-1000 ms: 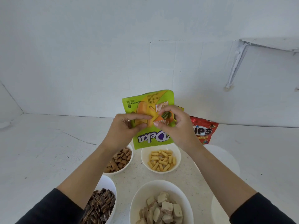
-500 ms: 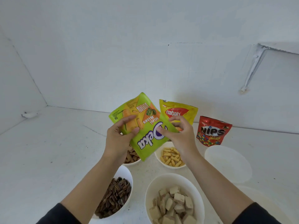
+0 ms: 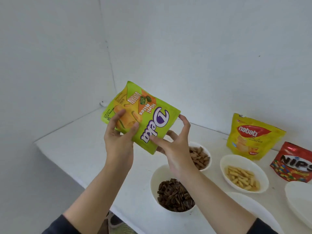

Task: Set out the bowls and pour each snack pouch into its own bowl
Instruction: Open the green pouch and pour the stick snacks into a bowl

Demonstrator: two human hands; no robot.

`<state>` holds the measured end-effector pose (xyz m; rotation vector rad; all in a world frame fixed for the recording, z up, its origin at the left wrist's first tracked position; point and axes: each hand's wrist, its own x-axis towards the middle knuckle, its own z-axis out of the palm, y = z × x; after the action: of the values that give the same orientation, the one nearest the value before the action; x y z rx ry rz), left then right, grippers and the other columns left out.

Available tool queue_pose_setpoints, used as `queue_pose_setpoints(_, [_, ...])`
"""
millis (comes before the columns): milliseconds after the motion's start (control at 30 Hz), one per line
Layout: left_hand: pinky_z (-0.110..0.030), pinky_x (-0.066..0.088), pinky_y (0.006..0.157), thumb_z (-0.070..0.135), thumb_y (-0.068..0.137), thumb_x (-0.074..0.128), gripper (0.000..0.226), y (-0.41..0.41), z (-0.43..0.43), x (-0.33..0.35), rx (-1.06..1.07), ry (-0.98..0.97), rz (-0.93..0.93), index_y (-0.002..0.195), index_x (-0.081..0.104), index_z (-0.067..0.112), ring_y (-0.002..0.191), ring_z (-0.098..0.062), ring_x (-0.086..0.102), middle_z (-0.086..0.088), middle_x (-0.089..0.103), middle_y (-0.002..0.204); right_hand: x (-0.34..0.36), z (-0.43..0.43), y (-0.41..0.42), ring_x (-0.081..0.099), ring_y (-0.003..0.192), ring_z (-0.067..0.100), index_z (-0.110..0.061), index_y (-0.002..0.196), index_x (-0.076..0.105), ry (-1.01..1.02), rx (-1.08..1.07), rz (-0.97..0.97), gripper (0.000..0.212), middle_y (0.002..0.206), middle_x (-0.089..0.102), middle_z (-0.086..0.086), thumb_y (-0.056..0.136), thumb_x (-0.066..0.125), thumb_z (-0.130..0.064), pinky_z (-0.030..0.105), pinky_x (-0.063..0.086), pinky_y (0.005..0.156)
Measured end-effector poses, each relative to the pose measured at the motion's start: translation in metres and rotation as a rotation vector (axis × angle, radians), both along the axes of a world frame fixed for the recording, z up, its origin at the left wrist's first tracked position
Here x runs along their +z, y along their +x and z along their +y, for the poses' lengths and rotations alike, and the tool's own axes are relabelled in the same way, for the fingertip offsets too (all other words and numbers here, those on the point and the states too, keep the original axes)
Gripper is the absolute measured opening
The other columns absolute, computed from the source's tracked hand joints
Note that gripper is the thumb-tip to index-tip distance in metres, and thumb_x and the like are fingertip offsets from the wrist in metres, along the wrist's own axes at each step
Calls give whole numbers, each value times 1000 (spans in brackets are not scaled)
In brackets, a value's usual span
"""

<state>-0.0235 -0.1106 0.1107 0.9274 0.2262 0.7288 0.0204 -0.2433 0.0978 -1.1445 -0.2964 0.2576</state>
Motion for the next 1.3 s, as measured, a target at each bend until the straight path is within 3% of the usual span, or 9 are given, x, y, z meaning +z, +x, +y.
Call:
queue_pose_setpoints(200, [-38, 60, 87, -11, 80, 76, 58, -96, 127, -11, 219, 101, 141, 118, 58, 29, 106, -28, 73, -17, 65, 133, -1, 116, -51, 75, 79, 19, -29, 120, 42, -25, 16, -53, 63, 105, 70, 16, 83, 76, 7, 28, 59, 67])
queue_pose_setpoints(333, [-36, 57, 84, -7, 83, 75, 51, -166, 203, -18, 254, 173, 262, 115, 59, 30, 91, -26, 73, -20, 67, 115, -7, 185, -76, 75, 86, 21, -21, 103, 58, -48, 43, -147, 35, 103, 73, 13, 87, 72, 6, 38, 60, 77])
queue_pose_setpoints(533, [-33, 49, 93, 11, 74, 90, 69, -243, 280, -32, 433, 643, 586, 119, 54, 48, 109, -12, 62, 1, 52, 129, -16, 267, -98, 67, 100, 9, -21, 97, 65, -193, 238, -409, 33, 103, 71, -4, 87, 65, 11, 26, 51, 86])
queue_pose_setpoints(633, [-30, 40, 100, 20, 82, 84, 46, -266, 307, -43, 410, 853, 687, 111, 59, 45, 125, -5, 53, 15, 50, 129, -23, 299, -107, 66, 98, 6, -16, 98, 67, -374, 507, -645, 30, 97, 70, -9, 86, 66, 12, 22, 49, 92])
queue_pose_setpoints(767, [-31, 57, 64, 4, 91, 73, 39, -276, 330, -59, 343, 675, 664, 109, 51, 31, 92, -23, 73, 5, 65, 107, -36, 336, -116, 66, 83, 9, -17, 87, 73, -526, 578, -809, 17, 88, 71, -12, 84, 76, 0, 24, 51, 81])
queue_pose_setpoints(967, [-44, 64, 71, -8, 93, 60, 52, -283, 337, -121, 300, 711, 754, 113, 58, 41, 90, -21, 70, 1, 59, 120, -104, 380, -129, 71, 87, 21, -24, 78, 73, -414, 363, -505, 18, 91, 72, -5, 78, 84, -10, 50, 58, 82])
queue_pose_setpoints(1067, [-36, 64, 71, -12, 90, 60, 56, -283, 342, -173, 277, 634, 792, 114, 63, 38, 93, -16, 69, 26, 63, 112, -160, 395, -136, 73, 86, 22, -28, 74, 73, -392, 342, -303, 26, 85, 75, -8, 79, 83, -5, 52, 60, 81])
queue_pose_setpoints(1200, [-29, 61, 65, -14, 89, 60, 55, -278, 346, -269, 294, 511, 840, 113, 60, 36, 102, -14, 68, 18, 66, 104, -259, 407, -143, 71, 93, 29, -37, 73, 73, -462, 324, -166, 27, 90, 76, -3, 81, 82, -13, 55, 57, 88])
queue_pose_setpoints(1300, [-38, 64, 69, -17, 88, 58, 58, -271, 342, -356, 293, 412, 891, 110, 59, 37, 100, -14, 71, 18, 69, 102, -344, 409, -142, 64, 85, 10, -33, 75, 71, -521, 345, -162, 26, 87, 72, -21, 83, 81, -11, 47, 54, 95])
